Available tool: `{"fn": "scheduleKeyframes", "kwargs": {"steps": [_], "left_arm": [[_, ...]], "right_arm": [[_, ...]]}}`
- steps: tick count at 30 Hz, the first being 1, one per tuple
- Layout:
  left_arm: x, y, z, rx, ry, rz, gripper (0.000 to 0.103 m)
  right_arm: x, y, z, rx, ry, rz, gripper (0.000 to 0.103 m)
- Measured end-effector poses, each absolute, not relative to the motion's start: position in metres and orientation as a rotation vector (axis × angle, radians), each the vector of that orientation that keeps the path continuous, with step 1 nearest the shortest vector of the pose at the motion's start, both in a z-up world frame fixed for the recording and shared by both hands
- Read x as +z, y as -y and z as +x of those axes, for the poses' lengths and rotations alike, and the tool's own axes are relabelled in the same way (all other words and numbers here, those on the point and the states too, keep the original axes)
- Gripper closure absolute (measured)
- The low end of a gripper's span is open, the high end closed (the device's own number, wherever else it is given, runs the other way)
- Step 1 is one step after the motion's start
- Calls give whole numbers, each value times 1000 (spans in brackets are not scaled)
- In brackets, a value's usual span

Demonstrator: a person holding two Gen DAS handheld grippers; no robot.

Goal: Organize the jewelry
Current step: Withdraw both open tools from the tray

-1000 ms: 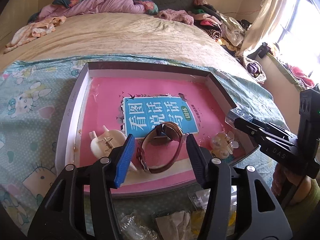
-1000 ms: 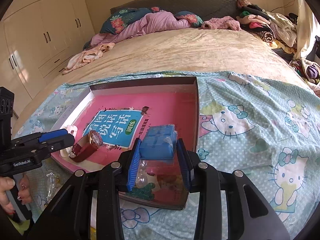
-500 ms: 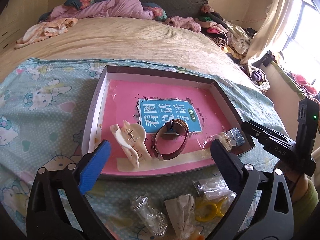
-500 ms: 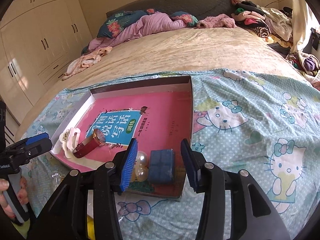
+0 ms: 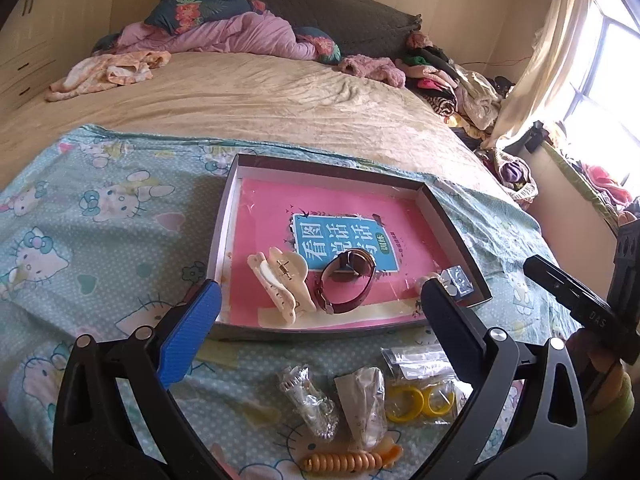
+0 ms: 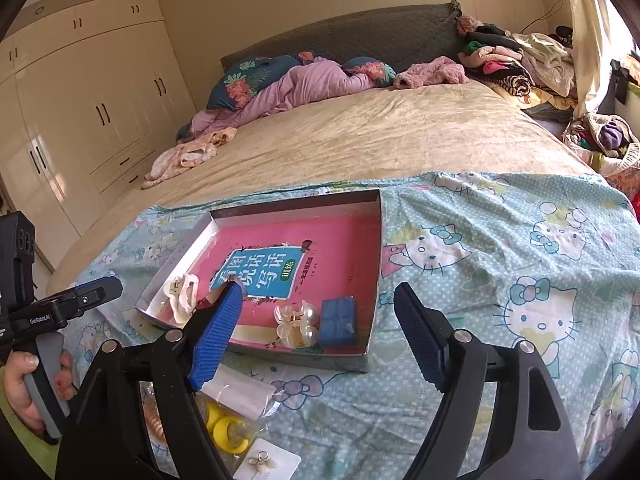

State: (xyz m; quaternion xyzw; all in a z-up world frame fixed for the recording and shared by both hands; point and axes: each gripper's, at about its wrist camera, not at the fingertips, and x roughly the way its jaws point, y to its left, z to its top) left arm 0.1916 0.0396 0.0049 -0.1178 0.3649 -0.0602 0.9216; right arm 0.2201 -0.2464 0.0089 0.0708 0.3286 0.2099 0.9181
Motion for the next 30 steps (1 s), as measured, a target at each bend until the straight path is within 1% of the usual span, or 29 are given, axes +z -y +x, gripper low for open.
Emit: {"fn": "scheduleKeyframes", "kwargs": {"steps": [6,15,30], "left_arm": [[16,-41,175,-128,-717,-243,10],[25,-47,156,-120,-693,-246,10],[30,-54,132,-106,-680,-245,10]], "right_arm": [[22,248,204,445,-649,144,23],[37,244,184,468,-620,132,23],[44,227,156,519,-625,93,22]]}}
